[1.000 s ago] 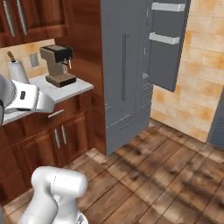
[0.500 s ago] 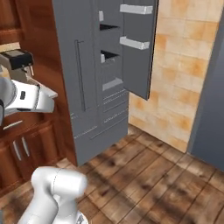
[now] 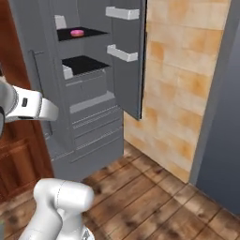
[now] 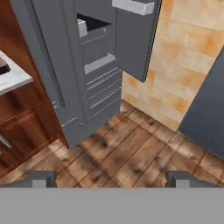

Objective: Retrieve the bottle and the shaker from the cabinet and place them next to the mixing bowl on the counter. Then add garlic from the fridge to the mixing bowl.

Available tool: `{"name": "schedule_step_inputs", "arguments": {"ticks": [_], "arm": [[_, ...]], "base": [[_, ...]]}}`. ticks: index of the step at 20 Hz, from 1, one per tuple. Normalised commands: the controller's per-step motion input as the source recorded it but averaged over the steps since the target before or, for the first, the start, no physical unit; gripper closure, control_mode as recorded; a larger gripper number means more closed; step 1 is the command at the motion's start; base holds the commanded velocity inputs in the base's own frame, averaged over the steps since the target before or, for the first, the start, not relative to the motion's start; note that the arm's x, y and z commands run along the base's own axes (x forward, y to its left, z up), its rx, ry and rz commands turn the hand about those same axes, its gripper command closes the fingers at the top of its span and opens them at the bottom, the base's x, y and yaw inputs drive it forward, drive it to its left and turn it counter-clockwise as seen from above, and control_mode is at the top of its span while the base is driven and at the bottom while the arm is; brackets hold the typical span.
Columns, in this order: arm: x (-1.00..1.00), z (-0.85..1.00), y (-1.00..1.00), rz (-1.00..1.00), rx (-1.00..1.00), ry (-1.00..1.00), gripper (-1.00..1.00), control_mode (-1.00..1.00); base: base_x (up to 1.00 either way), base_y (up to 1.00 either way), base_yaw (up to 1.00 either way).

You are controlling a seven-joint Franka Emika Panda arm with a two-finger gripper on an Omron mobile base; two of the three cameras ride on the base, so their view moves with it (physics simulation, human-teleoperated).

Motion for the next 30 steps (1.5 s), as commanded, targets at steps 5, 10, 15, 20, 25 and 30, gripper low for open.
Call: {"name": "schedule_step_inputs", "arguments": {"ticks": [5,10,15,20,25,30], "arm": [[0.00,0.00,0.00,0.00,0.00,0.00,-1.00,1.00],[0.00,0.00,0.00,0.00,0.00,0.00,-1.00,1.00],[0.00,0.00,0.00,0.00,0.00,0.00,-1.00,1.00],[0.00,0.00,0.00,0.00,0.00,0.00,-1.00,1.00],[0.00,0.00,0.00,0.00,0.00,0.00,-1.00,1.00],[0.00,0.00,0.00,0.00,0.00,0.00,-1.00,1.00]], "base": [[0.77,-0.99,0.38],[0.52,-0.97,0.45],[0.36,-0.59,0.49],[0.14,-0.01,0.49],[0.31,0.09,0.35],[0.97,-0.30,0.41]]}}
